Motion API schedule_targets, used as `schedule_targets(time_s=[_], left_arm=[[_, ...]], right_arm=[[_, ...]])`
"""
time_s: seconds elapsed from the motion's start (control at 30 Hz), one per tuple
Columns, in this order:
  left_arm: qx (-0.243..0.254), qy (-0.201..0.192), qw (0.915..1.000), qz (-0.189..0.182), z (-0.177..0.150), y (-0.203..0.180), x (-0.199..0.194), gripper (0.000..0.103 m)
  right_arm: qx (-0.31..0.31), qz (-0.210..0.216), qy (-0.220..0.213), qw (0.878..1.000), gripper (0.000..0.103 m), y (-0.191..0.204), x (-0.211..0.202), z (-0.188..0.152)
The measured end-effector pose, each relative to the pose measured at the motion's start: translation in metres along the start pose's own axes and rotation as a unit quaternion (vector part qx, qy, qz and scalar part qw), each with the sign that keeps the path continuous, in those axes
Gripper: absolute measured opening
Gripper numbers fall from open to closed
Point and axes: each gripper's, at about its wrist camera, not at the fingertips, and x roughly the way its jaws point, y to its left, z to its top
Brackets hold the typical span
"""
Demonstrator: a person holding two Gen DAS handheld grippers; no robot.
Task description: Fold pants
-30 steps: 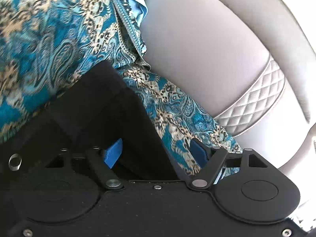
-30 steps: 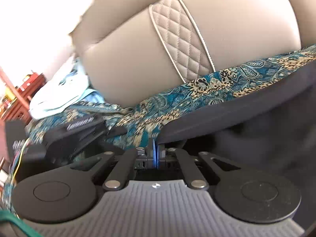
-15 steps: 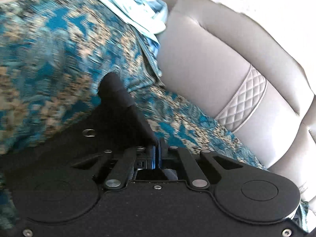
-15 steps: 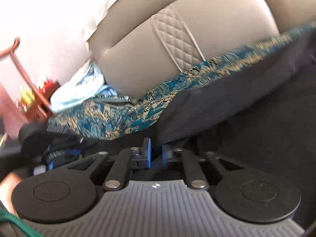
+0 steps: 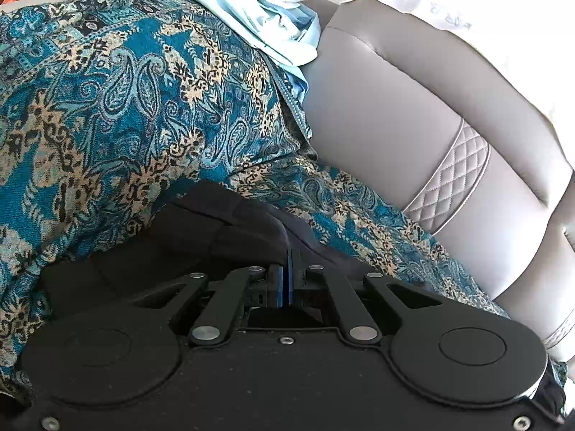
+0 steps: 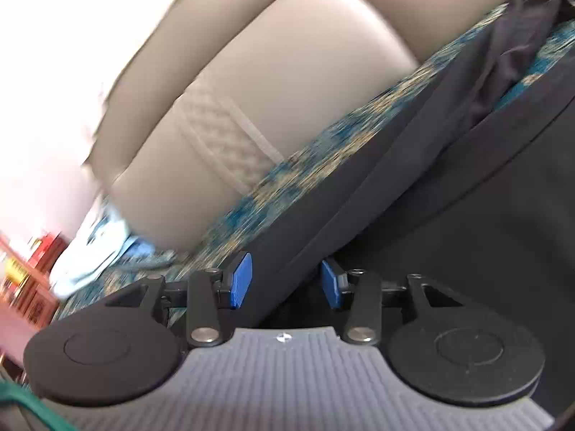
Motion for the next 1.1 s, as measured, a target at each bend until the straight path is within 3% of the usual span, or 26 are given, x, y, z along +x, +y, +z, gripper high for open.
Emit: schedule_targets(time_s=[0.2, 0.37, 0.5, 0.67, 0.77, 0.9, 0.97, 1.03, 1.1], left_arm=[[0.002, -0.004, 1.0000, 0.004, 0.005, 0.002, -0.002, 0.003], [0.003, -0.002, 0.9999, 0.014, 0.006, 0.005, 0.003, 0.003], [0.005, 0.002, 0.9997, 0.023, 0.007, 0.010, 0.008, 0.003], [0.013, 0.004, 0.9992, 0.038, 0.008, 0.011, 0.014, 0.003], [0.018, 0.005, 0.9988, 0.046, 0.008, 0.011, 0.017, 0.003], [0.028, 0.005, 0.9980, 0.056, 0.008, 0.010, 0.022, 0.003], [0.028, 0.006, 0.9977, 0.061, 0.008, 0.010, 0.025, 0.003], [0.027, 0.008, 0.9975, 0.064, 0.008, 0.009, 0.027, 0.003], [0.028, 0.010, 0.9976, 0.063, 0.008, 0.008, 0.029, 0.004]], right_arm=[[0.047, -0.069, -0.041, 0.996, 0.059, -0.041, 0.015, 0.047], [0.084, -0.134, -0.081, 0.984, 0.056, -0.078, 0.025, 0.095], [0.085, -0.183, -0.108, 0.973, 0.056, -0.105, 0.028, 0.130], [0.065, -0.223, -0.109, 0.967, 0.049, -0.130, 0.037, 0.165], [0.058, -0.260, -0.097, 0.959, 0.037, -0.146, 0.043, 0.188], [0.037, -0.305, -0.072, 0.949, 0.032, -0.159, 0.055, 0.222], [0.024, -0.333, -0.058, 0.941, 0.021, -0.164, 0.060, 0.241], [0.043, -0.336, -0.054, 0.939, 0.009, -0.172, 0.059, 0.254], [0.056, -0.329, -0.063, 0.941, 0.009, -0.177, 0.050, 0.262]])
